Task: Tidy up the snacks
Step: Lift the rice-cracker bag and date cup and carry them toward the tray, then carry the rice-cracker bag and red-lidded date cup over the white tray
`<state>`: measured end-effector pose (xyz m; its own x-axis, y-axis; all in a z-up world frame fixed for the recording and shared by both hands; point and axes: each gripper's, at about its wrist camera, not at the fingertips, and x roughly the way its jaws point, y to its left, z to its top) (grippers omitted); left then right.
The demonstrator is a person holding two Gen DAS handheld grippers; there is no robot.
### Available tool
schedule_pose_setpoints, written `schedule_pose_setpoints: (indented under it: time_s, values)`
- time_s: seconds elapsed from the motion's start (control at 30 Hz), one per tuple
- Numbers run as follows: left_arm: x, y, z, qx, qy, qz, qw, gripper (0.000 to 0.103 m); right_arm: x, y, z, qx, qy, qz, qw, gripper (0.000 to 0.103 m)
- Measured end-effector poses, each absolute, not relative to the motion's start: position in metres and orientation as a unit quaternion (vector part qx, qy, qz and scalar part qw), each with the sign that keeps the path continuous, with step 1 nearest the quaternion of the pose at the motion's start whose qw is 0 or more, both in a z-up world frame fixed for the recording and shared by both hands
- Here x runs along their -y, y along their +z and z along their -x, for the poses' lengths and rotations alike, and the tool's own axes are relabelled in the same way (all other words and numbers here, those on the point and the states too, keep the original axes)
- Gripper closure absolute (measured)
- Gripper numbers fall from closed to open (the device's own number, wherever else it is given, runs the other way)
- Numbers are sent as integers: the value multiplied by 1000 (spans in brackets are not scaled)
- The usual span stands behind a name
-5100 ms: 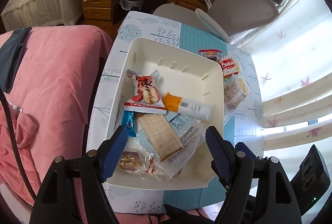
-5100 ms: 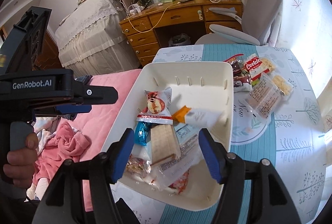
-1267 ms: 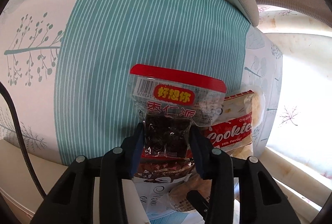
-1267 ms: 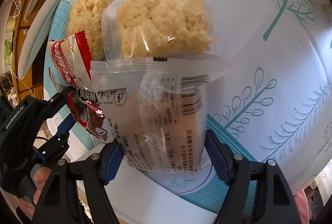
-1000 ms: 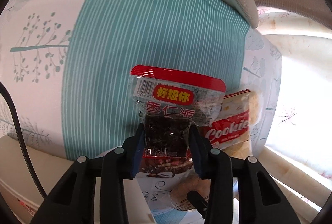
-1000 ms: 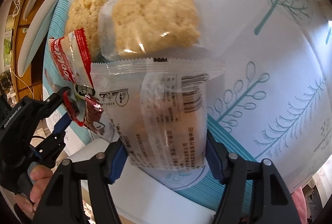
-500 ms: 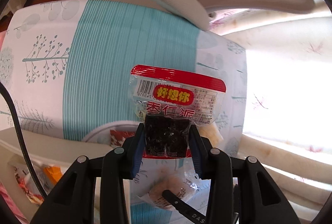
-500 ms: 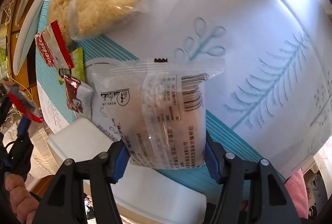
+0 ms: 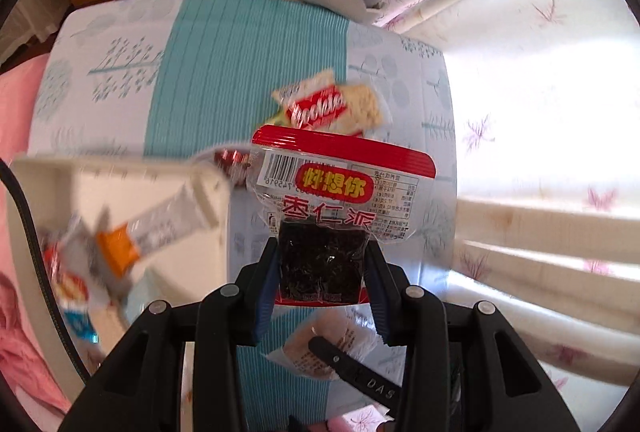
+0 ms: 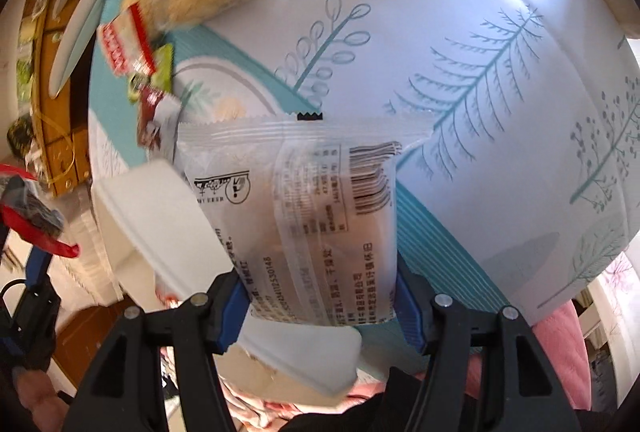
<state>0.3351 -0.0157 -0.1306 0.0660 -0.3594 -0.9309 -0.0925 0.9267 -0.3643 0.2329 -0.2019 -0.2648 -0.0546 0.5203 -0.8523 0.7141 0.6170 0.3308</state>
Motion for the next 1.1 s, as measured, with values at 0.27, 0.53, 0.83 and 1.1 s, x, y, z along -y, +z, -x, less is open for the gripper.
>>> schedule_pose_setpoints:
  time_s: [0.27, 0.53, 0.83, 1.1]
  values:
    - [6, -104, -265, -664, -51, 186, 722, 65, 189, -238, -237, -729, -19, -377, 571, 40]
    - [-13, -90, -199, -627, 7, 205, 752, 64, 180, -207, -201, -710, 48, -341, 614, 40]
    - [-53, -89, -138, -592, 56, 215, 775, 64, 156, -186, -178, -699, 111, -308, 636, 40]
    - [-101, -95, -111, -583, 53, 220, 780, 64, 128, -172, -163, -689, 127, -302, 647, 39]
